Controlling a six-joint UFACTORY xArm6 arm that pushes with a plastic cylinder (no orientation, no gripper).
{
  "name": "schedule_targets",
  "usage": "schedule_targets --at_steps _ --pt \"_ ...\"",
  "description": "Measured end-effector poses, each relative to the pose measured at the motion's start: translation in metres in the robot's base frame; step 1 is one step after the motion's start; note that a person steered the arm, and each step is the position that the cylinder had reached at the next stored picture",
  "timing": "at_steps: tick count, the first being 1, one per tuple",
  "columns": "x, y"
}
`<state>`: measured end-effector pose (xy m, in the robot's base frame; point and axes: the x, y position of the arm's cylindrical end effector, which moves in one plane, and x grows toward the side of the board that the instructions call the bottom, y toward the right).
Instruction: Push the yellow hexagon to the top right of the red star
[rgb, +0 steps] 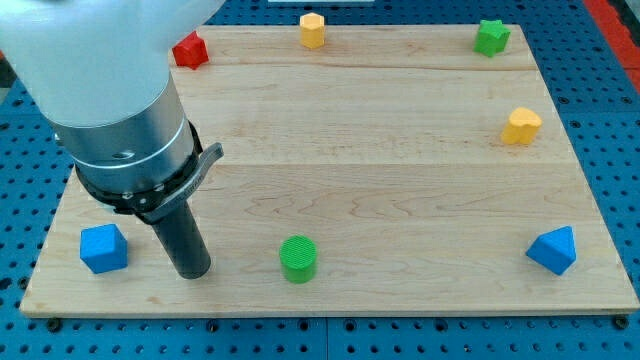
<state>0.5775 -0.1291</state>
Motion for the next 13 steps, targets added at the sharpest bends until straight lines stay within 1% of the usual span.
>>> schedule_targets --at_steps 6,7,8,9,10,11,12,13 --pt "-0.004 0.001" --pt "0.001 0.002" --pt "-0.006 0.009" --pt "-0.040 0.028" --pt "-0.108 0.054" --pt "-0.181 0.054" --pt "-0.193 0.049" --pt "-0.192 0.049"
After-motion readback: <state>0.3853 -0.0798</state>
